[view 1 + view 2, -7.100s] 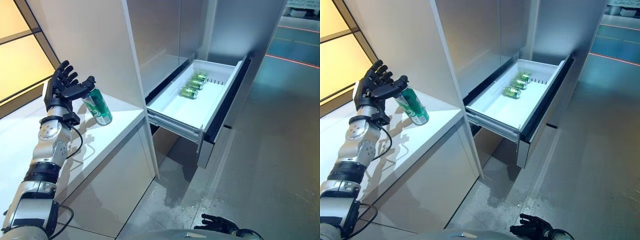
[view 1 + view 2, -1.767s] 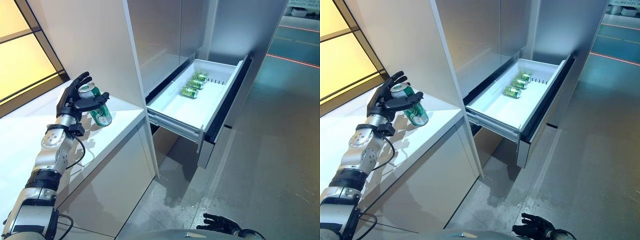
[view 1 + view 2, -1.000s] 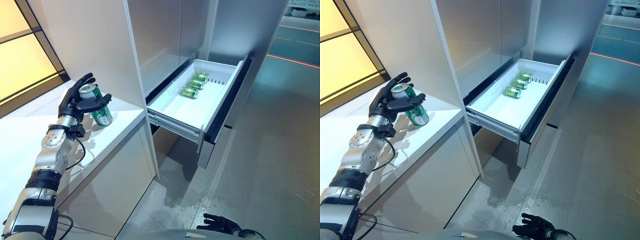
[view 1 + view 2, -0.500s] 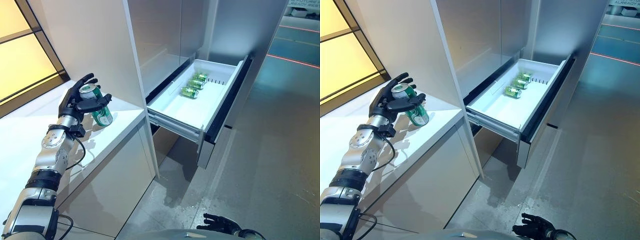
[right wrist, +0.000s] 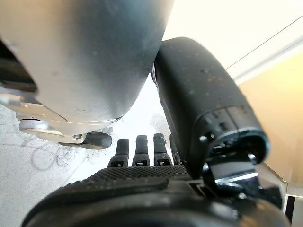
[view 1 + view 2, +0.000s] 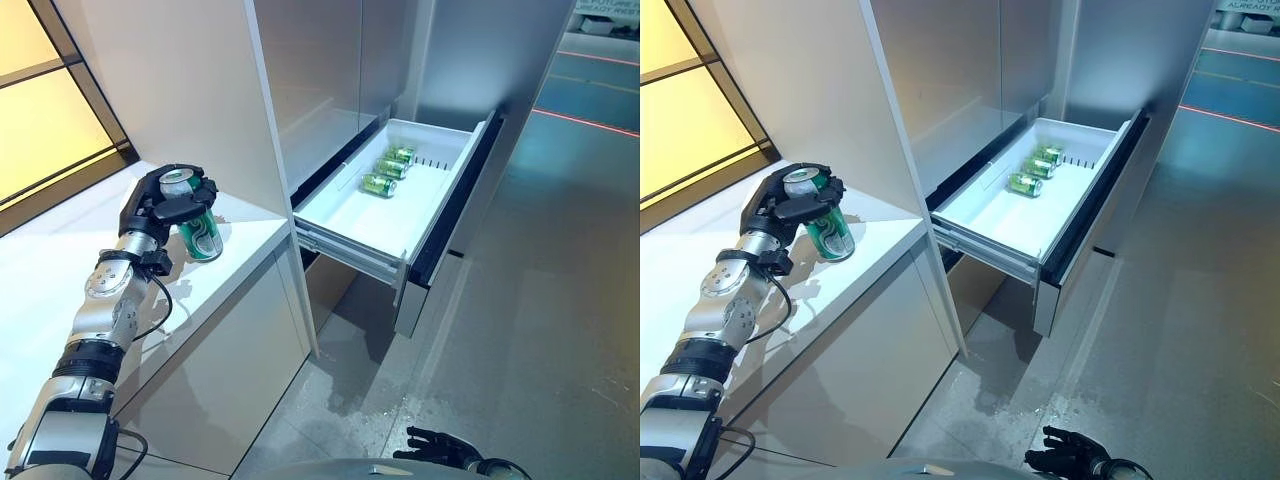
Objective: Put drinks into fridge and close the fridge
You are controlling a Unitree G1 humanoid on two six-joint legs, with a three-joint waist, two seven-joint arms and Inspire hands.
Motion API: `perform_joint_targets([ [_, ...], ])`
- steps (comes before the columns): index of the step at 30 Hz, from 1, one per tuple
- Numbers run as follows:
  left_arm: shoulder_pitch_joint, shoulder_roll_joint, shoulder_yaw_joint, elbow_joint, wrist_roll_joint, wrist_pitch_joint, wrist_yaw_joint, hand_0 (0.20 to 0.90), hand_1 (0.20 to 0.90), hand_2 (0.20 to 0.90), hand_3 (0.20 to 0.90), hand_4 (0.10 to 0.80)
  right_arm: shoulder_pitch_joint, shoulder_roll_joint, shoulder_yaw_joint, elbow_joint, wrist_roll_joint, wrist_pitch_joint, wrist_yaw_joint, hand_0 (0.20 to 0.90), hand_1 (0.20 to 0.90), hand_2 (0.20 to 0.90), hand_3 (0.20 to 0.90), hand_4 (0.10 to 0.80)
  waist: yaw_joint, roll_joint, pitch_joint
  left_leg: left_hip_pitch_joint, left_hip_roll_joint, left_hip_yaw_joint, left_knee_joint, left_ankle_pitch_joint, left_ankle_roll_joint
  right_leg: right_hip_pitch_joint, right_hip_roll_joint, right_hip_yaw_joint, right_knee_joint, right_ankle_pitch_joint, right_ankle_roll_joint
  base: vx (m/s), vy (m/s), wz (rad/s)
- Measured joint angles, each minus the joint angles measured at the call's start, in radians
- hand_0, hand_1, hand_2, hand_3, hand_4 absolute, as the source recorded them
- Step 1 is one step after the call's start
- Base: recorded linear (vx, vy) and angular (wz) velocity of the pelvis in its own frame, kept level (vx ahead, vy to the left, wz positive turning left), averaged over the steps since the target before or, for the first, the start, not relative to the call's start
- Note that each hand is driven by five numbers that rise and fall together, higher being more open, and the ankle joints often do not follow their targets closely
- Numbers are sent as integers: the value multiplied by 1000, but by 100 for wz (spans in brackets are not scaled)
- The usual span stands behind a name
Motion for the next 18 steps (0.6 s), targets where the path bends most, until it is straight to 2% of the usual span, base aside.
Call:
perform_joint_targets([
  [8,0,0,0,0,-2,0,0,300,300,300,200,100,0,0,0,0,0,-1,0,900,900,900,900,800,0,0,0,0,0,0,0,0,0,0,0,0,0,0,0,0,0,0],
  [14,18,-6,0,-24,-70,-4,12,300,300,300,200,100,6,-4,2,-32,2,-11,4,900,900,900,900,800,2,-2,1,-2,0,-1,1,0,0,-2,0,0,0,0,0,0,0,0],
  [18,50,-11,-2,-117,-135,-5,18,300,300,300,200,100,31,-14,45,-77,3,-82,17,900,900,900,900,800,6,-13,8,-5,0,-1,1,0,0,-3,0,-1,0,0,0,0,0,0],
])
